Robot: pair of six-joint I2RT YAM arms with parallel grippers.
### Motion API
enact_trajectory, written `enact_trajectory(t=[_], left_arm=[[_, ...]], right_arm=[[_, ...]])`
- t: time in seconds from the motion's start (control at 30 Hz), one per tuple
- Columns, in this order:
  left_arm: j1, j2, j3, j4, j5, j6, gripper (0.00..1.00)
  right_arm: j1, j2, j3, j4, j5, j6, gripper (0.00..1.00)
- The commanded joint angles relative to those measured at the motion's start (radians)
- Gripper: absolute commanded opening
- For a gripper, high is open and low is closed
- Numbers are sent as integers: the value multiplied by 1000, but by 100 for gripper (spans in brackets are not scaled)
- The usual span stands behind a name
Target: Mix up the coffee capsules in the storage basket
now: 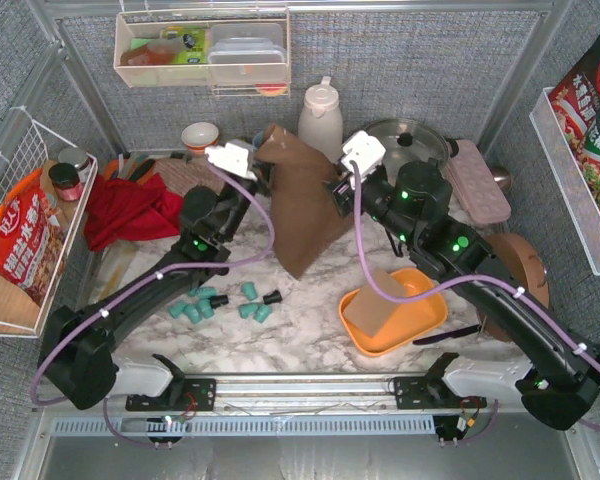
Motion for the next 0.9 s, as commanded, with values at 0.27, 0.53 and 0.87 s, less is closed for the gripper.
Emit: enact_trajectory(t=[0.27,0.53,0.87], left_arm=[[154,143,366,-58,-335,0,0],[256,242,503,-82,-443,105,0],[407,361,560,-179,-539,200,0]], right_arm=[[1,-106,8,-181,121,106,71],[1,-147,-76,-227,119,121,71],[1,-163,-200,-251,173,161,71]])
